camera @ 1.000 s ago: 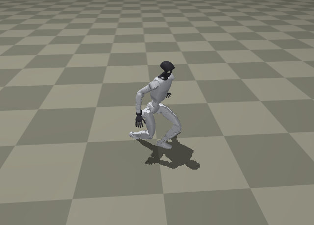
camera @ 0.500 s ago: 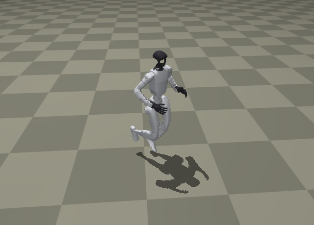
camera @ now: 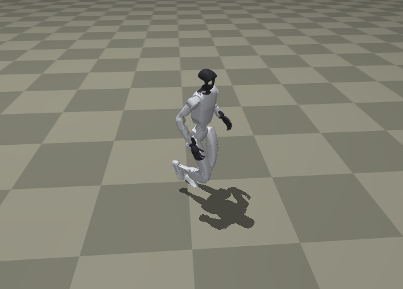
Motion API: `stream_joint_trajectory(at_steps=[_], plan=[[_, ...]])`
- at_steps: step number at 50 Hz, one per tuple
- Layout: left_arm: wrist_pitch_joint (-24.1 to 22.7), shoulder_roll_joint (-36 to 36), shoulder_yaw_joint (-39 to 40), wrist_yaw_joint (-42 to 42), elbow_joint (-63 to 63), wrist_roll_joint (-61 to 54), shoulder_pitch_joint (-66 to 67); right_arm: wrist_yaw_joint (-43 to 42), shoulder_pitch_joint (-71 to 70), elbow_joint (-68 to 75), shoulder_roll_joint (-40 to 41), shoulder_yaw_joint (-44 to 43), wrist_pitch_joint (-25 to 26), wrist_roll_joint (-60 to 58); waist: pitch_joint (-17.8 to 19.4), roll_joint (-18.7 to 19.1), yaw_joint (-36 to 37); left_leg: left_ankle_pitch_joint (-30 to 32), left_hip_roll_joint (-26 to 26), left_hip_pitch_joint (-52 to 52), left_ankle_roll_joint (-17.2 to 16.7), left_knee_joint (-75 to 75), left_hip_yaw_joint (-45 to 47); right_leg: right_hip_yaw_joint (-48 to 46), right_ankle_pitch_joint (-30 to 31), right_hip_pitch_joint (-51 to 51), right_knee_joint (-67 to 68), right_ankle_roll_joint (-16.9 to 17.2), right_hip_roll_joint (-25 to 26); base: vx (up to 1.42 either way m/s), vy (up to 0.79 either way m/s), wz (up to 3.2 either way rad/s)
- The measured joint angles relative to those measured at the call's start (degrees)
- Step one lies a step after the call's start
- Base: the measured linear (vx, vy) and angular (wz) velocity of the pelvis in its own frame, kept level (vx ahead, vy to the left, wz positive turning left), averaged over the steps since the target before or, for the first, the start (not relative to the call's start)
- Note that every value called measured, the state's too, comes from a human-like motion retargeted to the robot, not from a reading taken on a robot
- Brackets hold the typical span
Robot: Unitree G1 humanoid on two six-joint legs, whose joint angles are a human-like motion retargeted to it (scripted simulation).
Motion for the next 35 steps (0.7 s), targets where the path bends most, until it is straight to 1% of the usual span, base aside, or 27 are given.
stream_joint_trajectory(at_steps=[2,3,4,5,7,8,10,12,15,17,19,21,23,25,27,28,32,35], plan=[[-0.4,-0.33,2.62,-0.39,0.49,-2.7,1.77,-0.38,-0.16,2.52,0.48,-1.83,-0.32,0.29,-0.65,-0.66,0.7,2.84,-0.6,0.35,-1.42,-1.97,-0.81,-0.47,0.9,-1.58,2.88,-0.02,-0.88,0.03,-0.06,1.17],[-0.23,-0.47,3.68,-0.3,1.04,-3.96,2.33,-0.69,-0.45,3.59,0.55,-2.8,-0.26,0.25,-0.88,-0.58,1.31,1.65,-0.37,0.29,-1.32,-1.85,-0.95,-0.84,0.3,-2.87,5.37,-0.64,-1.18,0.0,-0.05,0.9],[-0.01,-0.88,4.47,-0.05,1.62,-4.92,2.96,-1.21,-0.56,4.34,0.54,-3.68,-0.15,0.11,-0.93,-0.71,1.89,-0.64,-0.46,-0.36,-0.5,-0.2,-0.73,-1.19,-1.57,-3.93,8.91,-1.54,-2.05,-0.02,-0.05,0.76],[0.23,-1.44,5.14,0.29,2.22,-5.73,3.64,-1.84,-0.59,4.94,0.5,-4.52,-0.03,-0.08,-0.89,-0.96,2.46,-3.49,-0.7,-1.3,0.69,2.23,-0.32,-1.52,-4.07,-4.88,12.98,-2.56,-3.21,-0.02,-0.04,0.4],[1.04,-1.65,7.59,0.49,3.93,-9.31,3.81,-3.73,-3.15,7.1,-0.09,-6.88,0.6,-0.53,-0.56,0.39,5.14,-12.13,1.2,0.11,3.28,3.23,-1.9,-2.19,-4.5,-11.67,18.93,-4.52,-2.88,0.0,0.0,0.0],[1.38,-2.65,8.24,0.99,4.8,-10.42,4.3,-4.95,-3.52,7.77,-0.25,-7.91,0.87,-1.13,-0.21,0.0,6.17,-16.66,0.75,-0.32,5.01,5.81,-1.85,-2.07,-7.43,-13.73,22.19,-5.82,-4.14,0.0,-0.06,0.18],[2.11,-4.32,9.9,1.85,7.75,-14.98,2.75,-9.17,-7.26,10.51,-0.76,-10.59,2.12,-4.16,1.69,-0.39,8.6,-24.95,0.07,1.9,8.76,5.72,-2.61,0.3,-7.54,-21.84,24.75,-6.87,-5.45,0.02,-0.07,0.38],[2.38,-7.13,10.74,3.12,10.51,-18.67,1.1,-13.24,-10.23,12.87,-1.06,-12.69,3.82,-6.8,3.76,-3.46,9.4,-28.67,-3.48,4.36,11.57,3.81,-2.14,5.07,-11.03,-27.55,23.2,-7.88,-9.63,0.11,-0.16,0.95],[1.98,-10.89,11.67,3.79,13.02,-23.32,-2.16,-18.34,-15.49,16.15,-1.55,-14.55,6.57,-9.67,8.41,-7.94,10.14,-29.44,-8.17,13.14,14.9,-5.78,-2.76,12.73,-14.81,-32.43,13.32,-8.12,-15.19,0.24,-0.24,0.76],[1.34,-12.58,11.89,3.59,13.35,-25.15,-4.56,-19.92,-19.23,17.94,-1.95,-14.49,7.6,-10.38,11.33,-9.05,11.51,-29.44,-8.84,20.06,15.76,-12.03,-4.05,15.13,-16.51,-32.42,4.45,-7.79,-16.07,0.38,-0.29,-0.18],[0.9,-13.74,11.83,2.82,13.33,-26.66,-6.84,-20.56,-22.98,19.6,-2.24,-13.62,8.01,-10.27,13.22,-8.57,12.77,-29.01,-7.66,26.3,15.74,-16.9,-4.99,15.55,-18.13,-30.17,-4.52,-7.32,-15.52,0.46,-0.3,-0.63],[0.27,-14.11,11.07,2.02,13.53,-27.55,-8.89,-20.7,-26.33,20.96,-2.44,-12.11,7.84,-9.91,14.13,-6.77,13.29,-27.39,-5.06,31.1,14.45,-18.9,-5.33,14.31,-19.36,-26.2,-12.87,-6.67,-14.42,0.46,-0.3,-0.7],[-0.4,-13.99,10.01,1.26,14.05,-27.98,-10.62,-20.61,-29.13,22.19,-2.48,-10.16,7.33,-9.63,14.16,-4.08,13.08,-26.11,-1.28,32.37,12.07,-15.38,-5.13,11.65,-19.98,-21.66,-19.47,-6.3,-13.02,0.42,-0.3,-0.58],[-0.83,-13.51,8.87,0.69,14.93,-27.96,-12.12,-20.18,-31.43,23.34,-2.39,-7.83,6.61,-9.52,13.27,-0.55,12.58,-25.28,4.15,30.55,8.76,-7.13,-4.08,7.62,-20.19,-17.45,-24.17,-6.44,-10.86,0.39,-0.28,-0.52],[-1.11,-12.67,7.9,0.16,16.13,-27.68,-13.4,-19.27,-33.24,24.72,-2.32,-5.09,5.9,-9.96,11.53,3.71,12.38,-23.12,12.24,28.07,5.17,1.75,-1.89,2.71,-20.44,-13.66,-27.91,-7.05,-7.33,0.39,-0.24,-0.55],[-1.21,-12.23,7.39,0.08,16.74,-27.4,-13.95,-18.78,-33.87,25.35,-2.25,-3.72,5.58,-10.3,10.78,4.99,12.27,-21.84,15.55,27.19,4.22,4.92,-0.68,1.27,-20.34,-12.24,-29.37,-7.17,-6.03,0.37,-0.21,-0.52],[-1.11,-11.47,5.47,-0.37,20.36,-25.57,-16.26,-16.34,-35.58,29.04,-1.65,1.75,4.57,-12.37,8.71,8.56,12.2,-15.33,25.42,22.68,2.3,15.05,2.45,-2.61,-20.24,-7.49,-34.81,-7.59,-1.33,0.32,-0.19,-0.55],[-0.56,-11.66,4.25,-0.88,24.97,-23.15,-18.47,-14.04,-35.76,32.64,-0.74,4.84,4.04,-13.47,7.58,10.47,12.24,-12.9,30.68,18.78,2.51,20.98,4.08,-4.58,-19.78,-4.25,-39.27,-7.17,1.68,0.28,-0.15,-0.58]])
